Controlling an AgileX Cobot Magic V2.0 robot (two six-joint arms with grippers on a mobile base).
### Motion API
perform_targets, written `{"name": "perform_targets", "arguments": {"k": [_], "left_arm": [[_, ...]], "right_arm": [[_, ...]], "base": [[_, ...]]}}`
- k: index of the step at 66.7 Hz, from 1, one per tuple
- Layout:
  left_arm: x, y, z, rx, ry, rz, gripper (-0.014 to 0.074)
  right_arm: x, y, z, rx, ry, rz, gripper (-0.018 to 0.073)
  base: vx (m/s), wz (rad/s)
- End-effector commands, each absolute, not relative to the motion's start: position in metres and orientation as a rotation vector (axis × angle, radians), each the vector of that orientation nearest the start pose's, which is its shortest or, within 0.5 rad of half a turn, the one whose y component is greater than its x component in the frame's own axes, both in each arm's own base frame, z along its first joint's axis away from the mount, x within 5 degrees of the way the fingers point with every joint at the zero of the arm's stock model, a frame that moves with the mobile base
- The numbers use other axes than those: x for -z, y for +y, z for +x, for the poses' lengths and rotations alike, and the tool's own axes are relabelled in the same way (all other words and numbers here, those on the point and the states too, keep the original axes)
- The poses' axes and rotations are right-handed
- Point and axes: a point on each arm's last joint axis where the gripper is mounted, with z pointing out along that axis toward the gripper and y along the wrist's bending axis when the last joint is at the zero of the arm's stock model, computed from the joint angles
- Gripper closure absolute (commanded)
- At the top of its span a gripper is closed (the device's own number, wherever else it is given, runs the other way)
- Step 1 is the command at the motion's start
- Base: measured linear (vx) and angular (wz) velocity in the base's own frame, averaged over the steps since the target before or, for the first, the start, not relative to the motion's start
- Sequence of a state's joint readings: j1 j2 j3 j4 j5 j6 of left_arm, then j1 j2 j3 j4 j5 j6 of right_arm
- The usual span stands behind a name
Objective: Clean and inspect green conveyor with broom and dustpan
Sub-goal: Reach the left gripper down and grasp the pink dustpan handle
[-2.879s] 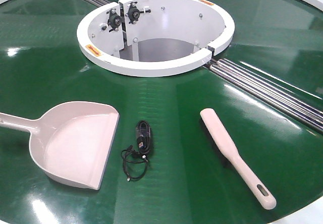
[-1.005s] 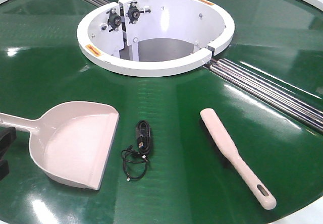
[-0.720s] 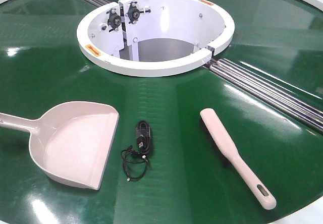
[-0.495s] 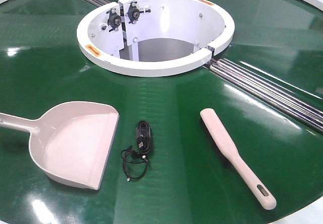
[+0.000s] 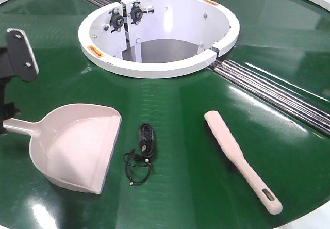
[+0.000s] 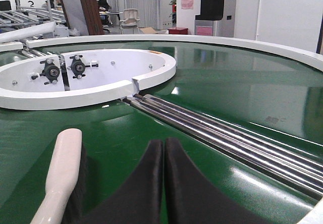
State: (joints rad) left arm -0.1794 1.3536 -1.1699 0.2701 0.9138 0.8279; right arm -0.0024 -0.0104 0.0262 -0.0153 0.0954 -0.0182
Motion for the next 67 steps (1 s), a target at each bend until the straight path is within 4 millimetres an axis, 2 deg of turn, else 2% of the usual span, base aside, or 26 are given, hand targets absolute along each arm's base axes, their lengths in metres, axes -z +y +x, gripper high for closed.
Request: {"name": "perform_targets", "arguments": {"k": [1, 16, 32, 43, 67], "left_arm": [[-0.340, -0.030, 0.284, -0.638, 2.153, 1.411, 0.0071], [-0.322, -0.031, 0.298, -0.673, 2.121, 1.602, 0.0071], [-0.297, -0.013, 0.315, -0.657, 2.223, 1.608, 0.0071], [-0.292, -0.008, 0.319, -0.637, 2.218, 1.623, 0.0071], [-0.273, -0.010, 0.324, -0.548, 2.151, 1.852, 0.0071]], "right_arm": [[-0.199, -0.001, 0.056, 0.038, 1.517, -0.021, 0.0569], [-0.199, -0.001, 0.056, 0.038, 1.517, -0.021, 0.0569], [-0.199, -0.001, 0.056, 0.038, 1.517, -0.021, 0.0569], [-0.199, -0.001, 0.056, 0.038, 1.517, -0.021, 0.0569], [-0.199, -0.001, 0.056, 0.038, 1.517, -0.021, 0.0569]], "base": [[0.00, 0.00], [0.00, 0.00], [0.00, 0.00], [0.00, 0.00], [0.00, 0.00]]}}
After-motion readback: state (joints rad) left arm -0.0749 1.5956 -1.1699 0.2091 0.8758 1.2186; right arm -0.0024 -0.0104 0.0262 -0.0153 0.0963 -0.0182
